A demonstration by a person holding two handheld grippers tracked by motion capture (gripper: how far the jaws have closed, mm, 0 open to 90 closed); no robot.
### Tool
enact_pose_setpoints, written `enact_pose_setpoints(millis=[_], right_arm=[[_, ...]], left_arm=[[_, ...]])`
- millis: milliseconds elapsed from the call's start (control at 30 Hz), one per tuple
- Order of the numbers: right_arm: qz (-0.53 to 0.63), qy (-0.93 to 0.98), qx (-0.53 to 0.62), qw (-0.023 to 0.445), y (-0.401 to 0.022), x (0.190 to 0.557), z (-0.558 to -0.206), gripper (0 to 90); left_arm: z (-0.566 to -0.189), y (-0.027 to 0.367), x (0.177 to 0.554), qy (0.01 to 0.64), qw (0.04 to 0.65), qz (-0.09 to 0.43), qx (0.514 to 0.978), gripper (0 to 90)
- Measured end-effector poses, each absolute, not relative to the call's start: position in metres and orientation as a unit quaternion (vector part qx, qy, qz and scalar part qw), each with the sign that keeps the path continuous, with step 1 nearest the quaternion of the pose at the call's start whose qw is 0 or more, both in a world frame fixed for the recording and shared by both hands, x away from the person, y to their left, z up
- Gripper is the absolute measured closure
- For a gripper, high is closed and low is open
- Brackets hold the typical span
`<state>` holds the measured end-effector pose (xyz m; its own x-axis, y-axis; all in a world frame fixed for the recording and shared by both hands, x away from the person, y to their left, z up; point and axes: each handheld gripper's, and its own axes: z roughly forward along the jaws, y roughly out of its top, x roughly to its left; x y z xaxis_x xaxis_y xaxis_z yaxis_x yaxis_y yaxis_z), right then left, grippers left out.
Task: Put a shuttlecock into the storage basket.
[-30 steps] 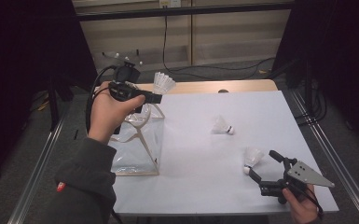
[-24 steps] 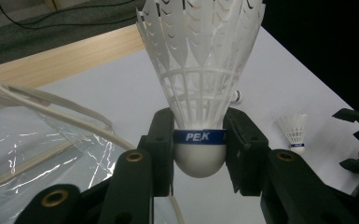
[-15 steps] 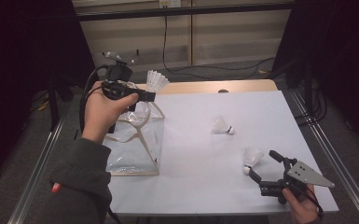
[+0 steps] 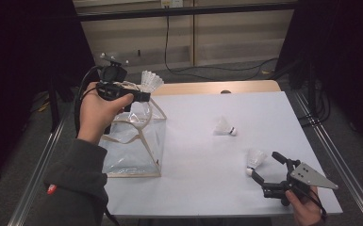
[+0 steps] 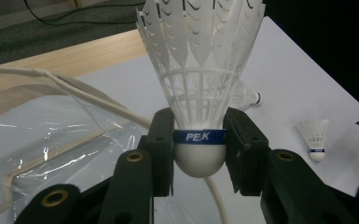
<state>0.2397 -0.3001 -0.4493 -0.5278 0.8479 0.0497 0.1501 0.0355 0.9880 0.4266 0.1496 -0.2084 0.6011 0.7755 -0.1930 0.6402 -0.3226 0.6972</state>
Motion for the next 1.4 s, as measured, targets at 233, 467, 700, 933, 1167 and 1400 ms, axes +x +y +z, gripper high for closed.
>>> enact_pose_setpoints(millis=[233,467,700,933,1167,1400], right_arm=[[0.580,0.654,0.380,0.302,-0.300,0.240,-0.449,0.0],[0.581,0.653,0.381,0.302,-0.300,0.240,-0.449,0.0],[0.580,0.654,0.380,0.302,-0.300,0.239,-0.449,0.0],[0.581,0.653,0.381,0.302,-0.300,0.239,-0.449,0.0],[0.582,0.653,0.380,0.301,-0.301,0.239,-0.449,0.0],[0.581,0.653,0.381,0.301,-0.300,0.239,-0.449,0.0]], left_arm=[[-0.208,0.153,0.428,0.441,0.385,0.088,0.806,65.6],[-0.208,0.155,0.431,0.447,0.385,0.089,0.803,65.6],[-0.209,0.158,0.434,0.451,0.385,0.087,0.800,65.6],[-0.211,0.161,0.437,0.461,0.383,0.093,0.795,65.6],[-0.213,0.163,0.440,0.472,0.383,0.094,0.789,65.6],[-0.214,0.167,0.443,0.479,0.379,0.096,0.786,65.6]])
